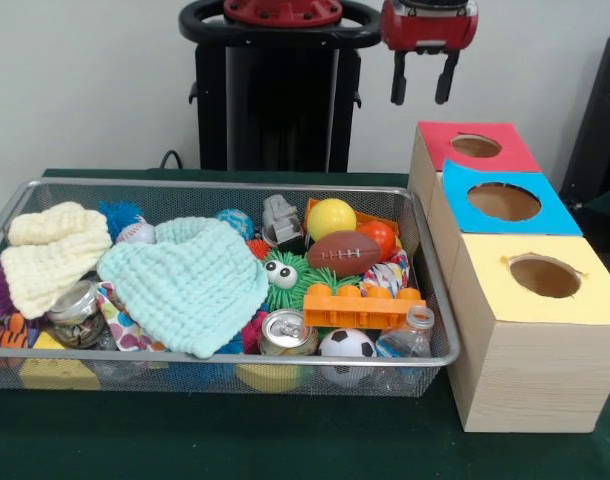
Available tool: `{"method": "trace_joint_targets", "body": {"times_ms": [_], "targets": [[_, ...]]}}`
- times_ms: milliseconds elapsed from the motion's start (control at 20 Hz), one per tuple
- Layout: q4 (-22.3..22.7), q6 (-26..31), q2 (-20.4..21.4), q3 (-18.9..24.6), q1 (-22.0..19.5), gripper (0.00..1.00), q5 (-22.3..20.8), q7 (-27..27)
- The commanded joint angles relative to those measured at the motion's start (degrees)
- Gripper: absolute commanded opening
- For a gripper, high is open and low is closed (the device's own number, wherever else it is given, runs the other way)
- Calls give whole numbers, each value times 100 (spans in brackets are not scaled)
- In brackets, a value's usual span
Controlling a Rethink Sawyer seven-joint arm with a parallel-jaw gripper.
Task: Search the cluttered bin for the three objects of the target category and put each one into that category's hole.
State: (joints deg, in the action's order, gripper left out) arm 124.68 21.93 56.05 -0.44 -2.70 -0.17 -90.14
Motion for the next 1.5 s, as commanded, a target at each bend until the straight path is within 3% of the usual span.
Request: {"method": "trace_joint_targets", "body": {"times_ms": [50,1100,1500], "targets": [[-348,-596,-586,188,-271,100,172,-1076],[-722,-1495,-1421,456,-696,100,64,-871],[-1069,-1567,-1881,309,-583,100,42,-863]]}}
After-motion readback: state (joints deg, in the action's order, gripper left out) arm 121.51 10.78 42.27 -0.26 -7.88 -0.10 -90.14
